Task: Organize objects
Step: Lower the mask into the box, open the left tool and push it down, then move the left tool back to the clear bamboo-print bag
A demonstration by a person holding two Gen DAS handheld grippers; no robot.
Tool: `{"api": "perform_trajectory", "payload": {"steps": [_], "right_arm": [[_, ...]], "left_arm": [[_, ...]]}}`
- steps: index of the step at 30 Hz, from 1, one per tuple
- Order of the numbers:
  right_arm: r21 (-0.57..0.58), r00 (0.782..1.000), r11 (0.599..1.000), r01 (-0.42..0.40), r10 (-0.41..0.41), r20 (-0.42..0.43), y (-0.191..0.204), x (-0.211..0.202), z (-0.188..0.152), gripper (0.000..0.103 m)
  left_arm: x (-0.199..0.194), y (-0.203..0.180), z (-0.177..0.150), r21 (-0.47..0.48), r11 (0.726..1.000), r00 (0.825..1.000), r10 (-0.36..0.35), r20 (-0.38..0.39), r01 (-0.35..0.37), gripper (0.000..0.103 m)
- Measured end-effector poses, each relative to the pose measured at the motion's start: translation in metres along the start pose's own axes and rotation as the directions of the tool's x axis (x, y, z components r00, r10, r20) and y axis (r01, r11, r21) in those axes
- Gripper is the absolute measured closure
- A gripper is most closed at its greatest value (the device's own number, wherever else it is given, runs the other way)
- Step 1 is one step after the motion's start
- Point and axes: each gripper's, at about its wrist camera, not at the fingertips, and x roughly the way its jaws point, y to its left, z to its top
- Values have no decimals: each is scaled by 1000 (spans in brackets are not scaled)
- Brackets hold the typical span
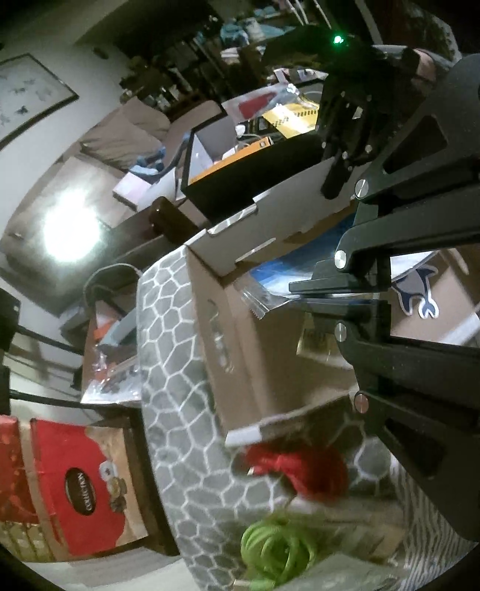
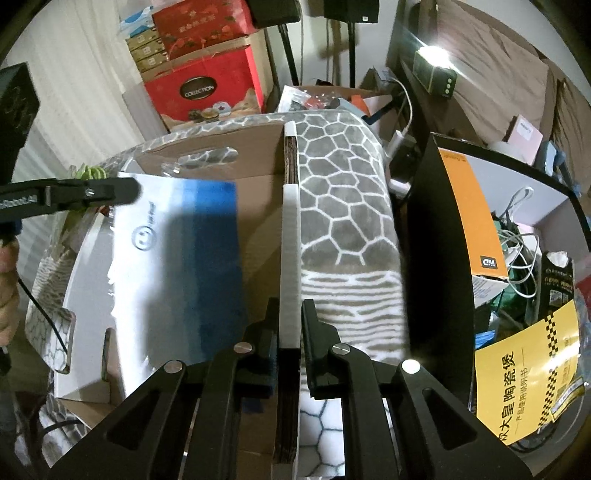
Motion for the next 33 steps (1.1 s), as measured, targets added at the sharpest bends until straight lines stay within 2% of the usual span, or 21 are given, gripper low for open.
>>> {"api": "perform_trajectory", "payload": {"steps": [6,10,11,13,14,15,19,22,24,26,33], "right_arm": [[-2,1000,1000,3,-3,1,1,0,1,93],[-1,1000,1000,5,-5,1,1,1,2,93],[2,1000,1000,4,-4,1,1,0,2,93],[4,1000,1000,5,-5,3,1,0,2,93],[5,1000,1000,6,-6,5,1,0,2,93],[6,1000,1000,7,-7,8,1,0,2,93],[12,1000,1000,3,-3,13,-1,0,2,93],[15,1000,1000,0,-1,17,-2,0,2,93],[17,1000,1000,0,-1,20,-2,0,1,93],[19,1000,1000,2,-3,25,-2,0,0,93],[24,999,999,23,-24,44,0,-1,-3,93]], "left_arm": [[21,-12,2,-16,1000,1000,5,-20,-5,102],[28,-23,2,29,999,998,41,-39,-40,100],[28,-24,2,42,998,997,59,-46,-57,98],[24,-24,3,62,996,997,68,-39,-65,81],[19,-23,3,69,995,997,70,-26,-68,67],[13,-21,4,77,994,997,77,-6,-77,58],[-9,-14,6,90,993,997,77,29,-80,50],[-28,-7,5,92,991,994,96,57,-101,49],[-41,-2,2,89,987,989,123,84,-130,39],[-53,5,-3,84,983,982,153,113,-163,36],[-88,37,-22,47,969,958,231,171,-243,36]]}}
